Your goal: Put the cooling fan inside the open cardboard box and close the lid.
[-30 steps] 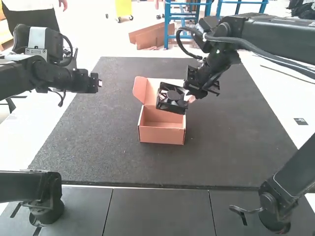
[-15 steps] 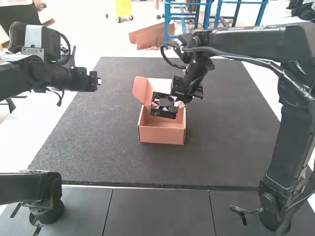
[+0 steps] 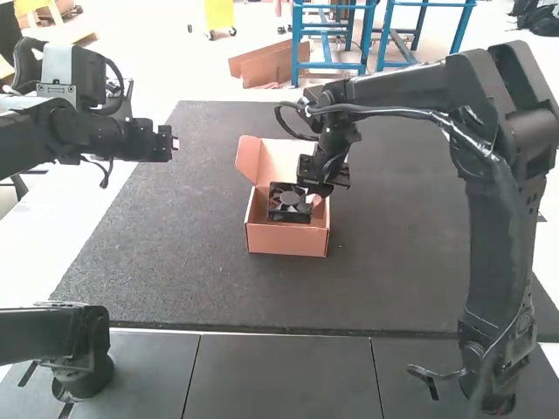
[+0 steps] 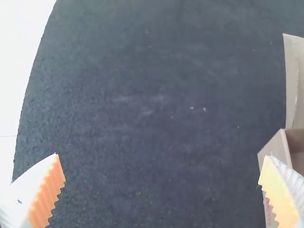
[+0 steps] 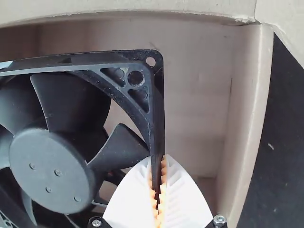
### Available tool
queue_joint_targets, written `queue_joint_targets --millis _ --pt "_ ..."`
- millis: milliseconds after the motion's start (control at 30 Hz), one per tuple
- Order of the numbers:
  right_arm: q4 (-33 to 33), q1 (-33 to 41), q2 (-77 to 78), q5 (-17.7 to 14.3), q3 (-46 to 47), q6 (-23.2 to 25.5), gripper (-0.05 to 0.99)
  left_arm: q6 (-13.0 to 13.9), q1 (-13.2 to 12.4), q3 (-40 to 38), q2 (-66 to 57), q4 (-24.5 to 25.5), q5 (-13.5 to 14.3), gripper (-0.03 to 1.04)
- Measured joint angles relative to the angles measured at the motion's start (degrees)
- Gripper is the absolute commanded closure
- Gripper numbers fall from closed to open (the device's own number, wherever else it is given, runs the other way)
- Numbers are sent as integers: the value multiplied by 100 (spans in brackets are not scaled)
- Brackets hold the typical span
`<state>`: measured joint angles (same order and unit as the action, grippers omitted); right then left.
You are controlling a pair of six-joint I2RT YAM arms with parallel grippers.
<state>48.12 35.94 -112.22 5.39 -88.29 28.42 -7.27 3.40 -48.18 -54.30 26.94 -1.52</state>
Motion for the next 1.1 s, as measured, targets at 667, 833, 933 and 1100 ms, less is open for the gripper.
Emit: queue_joint_targets --millis 667,833,933,1100 --pt "-83 0 -540 -42 -610 -66 21 0 0 0 0 31 0 4" --pt "210 -2 -542 214 -1082 -87 2 0 76 0 0 26 2 4" --pt "577 -2 -542 433 -1626 -122 2 0 120 0 0 11 0 4" --pt "769 -20 -417 470 -2227 -520 3 0 225 0 0 -131 4 4"
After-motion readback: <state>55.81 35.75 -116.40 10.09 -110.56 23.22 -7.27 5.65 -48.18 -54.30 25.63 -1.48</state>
